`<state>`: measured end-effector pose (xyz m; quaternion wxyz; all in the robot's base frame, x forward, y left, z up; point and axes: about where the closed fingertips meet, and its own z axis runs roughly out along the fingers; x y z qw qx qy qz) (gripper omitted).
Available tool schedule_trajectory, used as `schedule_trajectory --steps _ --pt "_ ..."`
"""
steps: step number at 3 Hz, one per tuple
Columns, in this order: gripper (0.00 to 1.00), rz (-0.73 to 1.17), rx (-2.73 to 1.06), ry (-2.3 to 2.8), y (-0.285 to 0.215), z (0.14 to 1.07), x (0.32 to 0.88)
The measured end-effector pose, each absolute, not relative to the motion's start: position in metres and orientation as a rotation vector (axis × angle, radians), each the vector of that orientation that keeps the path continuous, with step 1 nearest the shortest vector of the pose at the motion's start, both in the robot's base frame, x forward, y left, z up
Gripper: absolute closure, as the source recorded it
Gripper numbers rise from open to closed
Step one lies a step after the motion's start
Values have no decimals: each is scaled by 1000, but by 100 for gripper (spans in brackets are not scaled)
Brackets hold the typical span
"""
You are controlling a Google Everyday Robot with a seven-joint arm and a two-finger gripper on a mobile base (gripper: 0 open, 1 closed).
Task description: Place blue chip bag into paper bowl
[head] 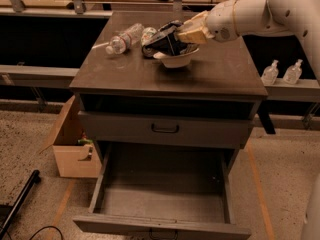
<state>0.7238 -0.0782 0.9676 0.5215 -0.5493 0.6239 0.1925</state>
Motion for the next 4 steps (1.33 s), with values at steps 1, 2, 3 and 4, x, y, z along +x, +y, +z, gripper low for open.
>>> schedule_trajectory --steps 1,2,3,4 --pt "59 435 -1316 1489 -77 955 725" --pt "36 418 -1318 1483 -76 948 724" --pt "13 387 -1325 1489 -79 945 721" --pt "0 363 -1320 1524 -88 944 719"
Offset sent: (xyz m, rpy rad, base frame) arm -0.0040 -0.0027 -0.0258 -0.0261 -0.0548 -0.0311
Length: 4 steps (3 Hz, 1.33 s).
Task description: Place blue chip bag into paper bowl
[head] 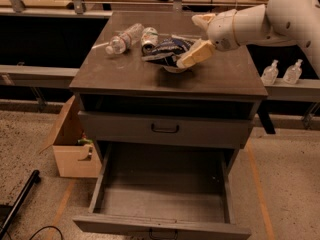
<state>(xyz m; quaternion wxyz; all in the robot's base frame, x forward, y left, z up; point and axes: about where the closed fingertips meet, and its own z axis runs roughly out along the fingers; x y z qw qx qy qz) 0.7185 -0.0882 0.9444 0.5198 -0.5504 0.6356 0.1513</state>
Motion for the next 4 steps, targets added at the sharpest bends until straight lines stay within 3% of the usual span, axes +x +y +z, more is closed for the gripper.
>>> schedule_trajectory --steps 1,3,4 --pt "0 314 -1282 1585 -111 946 723" --pt "0 4 -1120 1780 -193 943 761" --pt "0 -7 -1102 1801 -199 940 763"
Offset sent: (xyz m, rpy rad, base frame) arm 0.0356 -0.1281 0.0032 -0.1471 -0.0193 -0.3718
